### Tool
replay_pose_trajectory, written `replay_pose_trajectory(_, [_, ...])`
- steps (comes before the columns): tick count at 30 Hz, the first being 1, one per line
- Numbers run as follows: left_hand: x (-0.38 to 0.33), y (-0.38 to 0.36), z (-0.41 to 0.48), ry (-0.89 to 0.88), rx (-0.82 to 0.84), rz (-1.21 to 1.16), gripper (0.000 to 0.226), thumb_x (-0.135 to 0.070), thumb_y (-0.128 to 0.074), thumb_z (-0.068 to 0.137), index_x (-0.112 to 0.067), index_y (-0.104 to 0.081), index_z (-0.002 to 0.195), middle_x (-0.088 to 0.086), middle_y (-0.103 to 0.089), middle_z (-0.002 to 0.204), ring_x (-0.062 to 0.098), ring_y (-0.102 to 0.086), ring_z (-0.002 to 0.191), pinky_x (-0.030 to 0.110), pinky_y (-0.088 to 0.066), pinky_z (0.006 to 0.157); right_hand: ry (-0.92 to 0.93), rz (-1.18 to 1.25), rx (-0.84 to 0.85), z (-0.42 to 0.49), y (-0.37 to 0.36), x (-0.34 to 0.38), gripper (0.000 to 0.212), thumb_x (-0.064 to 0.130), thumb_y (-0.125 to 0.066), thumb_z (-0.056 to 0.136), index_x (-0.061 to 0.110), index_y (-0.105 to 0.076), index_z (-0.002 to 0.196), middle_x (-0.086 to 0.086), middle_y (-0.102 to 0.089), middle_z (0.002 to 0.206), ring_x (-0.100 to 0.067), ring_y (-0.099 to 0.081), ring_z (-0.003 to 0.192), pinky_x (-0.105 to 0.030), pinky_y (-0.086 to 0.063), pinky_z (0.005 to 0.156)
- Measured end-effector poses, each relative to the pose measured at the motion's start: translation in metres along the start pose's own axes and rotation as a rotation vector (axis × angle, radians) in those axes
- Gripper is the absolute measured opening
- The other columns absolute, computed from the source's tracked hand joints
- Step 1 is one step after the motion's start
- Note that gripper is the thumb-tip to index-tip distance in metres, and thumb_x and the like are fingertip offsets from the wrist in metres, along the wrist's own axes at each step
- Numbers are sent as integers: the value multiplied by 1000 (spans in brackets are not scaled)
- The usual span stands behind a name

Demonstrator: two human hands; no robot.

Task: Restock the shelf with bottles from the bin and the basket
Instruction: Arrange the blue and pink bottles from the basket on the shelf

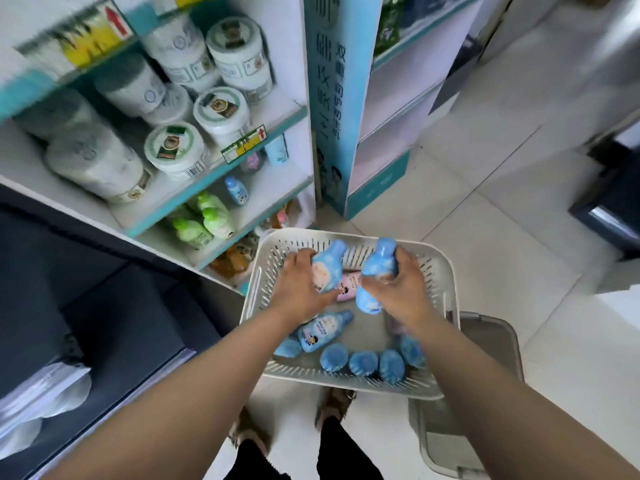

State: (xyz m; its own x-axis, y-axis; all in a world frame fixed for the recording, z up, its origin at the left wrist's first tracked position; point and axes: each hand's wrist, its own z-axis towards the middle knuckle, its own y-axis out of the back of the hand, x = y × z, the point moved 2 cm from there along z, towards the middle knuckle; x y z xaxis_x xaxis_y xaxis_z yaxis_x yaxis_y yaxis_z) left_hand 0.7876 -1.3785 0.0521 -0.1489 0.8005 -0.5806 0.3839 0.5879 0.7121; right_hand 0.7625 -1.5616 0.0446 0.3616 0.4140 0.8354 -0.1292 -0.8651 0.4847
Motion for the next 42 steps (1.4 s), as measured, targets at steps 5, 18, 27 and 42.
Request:
replay_pose_trajectory(5, [-18, 51, -21, -93, -65, -159, 71, -27, -81, 69, -12, -39, 124, 1, -56, 102, 20, -56, 91, 23, -38, 72, 80, 168, 68, -10, 22, 63, 35, 10, -81, 70, 29, -55, 86, 10, -61, 79, -9, -56, 71, -24, -50, 70])
replay_pose_trajectory(18, [-9, 215, -142, -188, -400, -379, 60, -31, -78, 76, -24, -38, 121, -7, -56, 88, -2, -53, 65, 8, -43, 47, 432, 279, 179, -90, -6, 241, 12, 37, -70, 80, 29, -64, 88, 1, -68, 83, -12, -61, 76, -31, -50, 73])
replay_pose_trajectory(27, [75, 337, -316, -254, -701, -365, 51, -34, -70, 83, -23, -39, 122, -2, -58, 87, 10, -56, 65, 21, -53, 54, 643, 338, 311, -236, -89, 365, 6, 26, -71, 82, 23, -66, 84, 1, -70, 85, -10, -62, 75, -28, -49, 73])
replay_pose_trajectory(42, [237, 448, -557, -41, -1219, -180, 68, -49, -77, 69, -20, -45, 121, -5, -60, 92, 13, -58, 81, 23, -43, 69, 886, 451, 618, -467, -242, 506, 17, 33, -68, 83, 21, -67, 71, 11, -66, 68, -6, -59, 67, -28, -47, 70])
